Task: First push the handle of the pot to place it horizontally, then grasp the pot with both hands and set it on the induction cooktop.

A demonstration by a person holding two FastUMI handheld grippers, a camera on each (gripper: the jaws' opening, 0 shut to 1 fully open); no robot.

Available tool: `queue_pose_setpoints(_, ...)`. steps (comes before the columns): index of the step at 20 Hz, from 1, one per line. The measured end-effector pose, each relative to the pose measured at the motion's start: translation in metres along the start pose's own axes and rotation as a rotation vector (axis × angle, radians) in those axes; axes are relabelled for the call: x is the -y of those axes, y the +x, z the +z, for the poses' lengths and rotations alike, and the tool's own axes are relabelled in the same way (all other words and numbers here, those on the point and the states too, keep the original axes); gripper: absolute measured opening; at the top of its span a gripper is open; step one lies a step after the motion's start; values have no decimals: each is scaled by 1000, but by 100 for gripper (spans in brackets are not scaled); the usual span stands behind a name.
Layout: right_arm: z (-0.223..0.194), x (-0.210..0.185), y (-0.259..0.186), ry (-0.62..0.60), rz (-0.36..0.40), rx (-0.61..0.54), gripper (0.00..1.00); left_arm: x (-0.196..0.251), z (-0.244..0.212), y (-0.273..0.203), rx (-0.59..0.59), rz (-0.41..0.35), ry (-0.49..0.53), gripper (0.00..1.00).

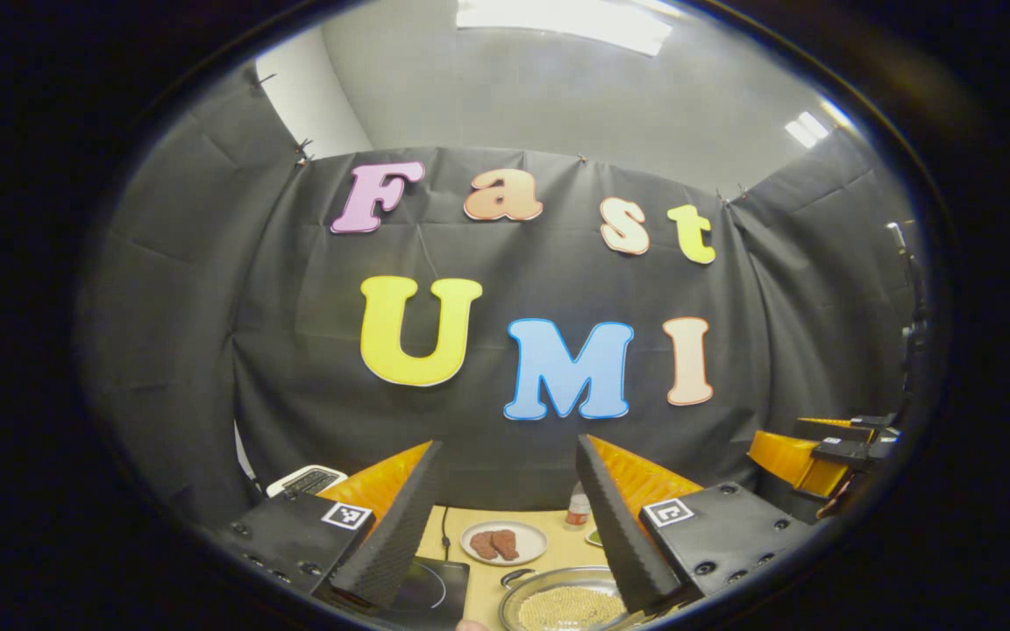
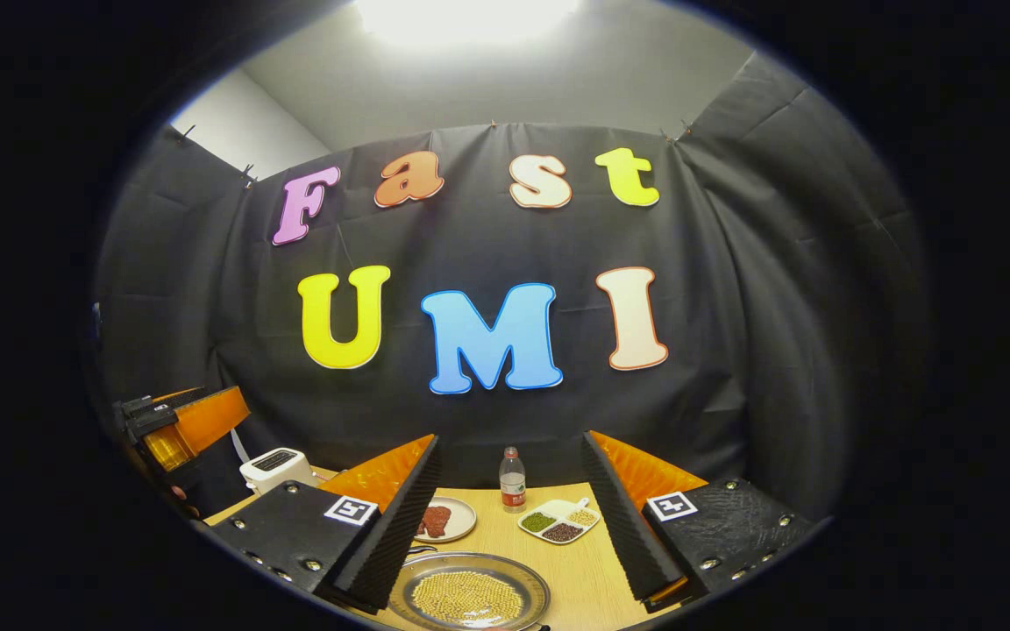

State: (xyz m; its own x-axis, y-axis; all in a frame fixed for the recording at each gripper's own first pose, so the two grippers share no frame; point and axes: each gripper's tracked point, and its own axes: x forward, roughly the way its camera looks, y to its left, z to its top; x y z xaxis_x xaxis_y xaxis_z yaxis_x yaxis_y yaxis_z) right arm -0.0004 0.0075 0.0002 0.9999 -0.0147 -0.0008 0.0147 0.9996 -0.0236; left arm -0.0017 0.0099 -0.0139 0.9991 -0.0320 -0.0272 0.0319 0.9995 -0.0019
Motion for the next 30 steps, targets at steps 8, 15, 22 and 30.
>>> queue_pose_setpoints(8, -32, 0, -5, -3, 18, -81, 96, -4, -16, -8, -28, 6, 1, 99)
queue_pose_setpoints(15, -102, -3, -13, -18, 65, -255, 96, -15, -32, -10, -52, 27, -13, 99)
queue_pose_setpoints(22, -175, -17, -28, -40, 143, -465, 65, -22, -50, -9, -90, 45, -3, 97)
queue_pose_setpoints(30, -236, -19, -58, -103, 188, -716, 26, -29, -71, -10, -139, 67, 8, 99)
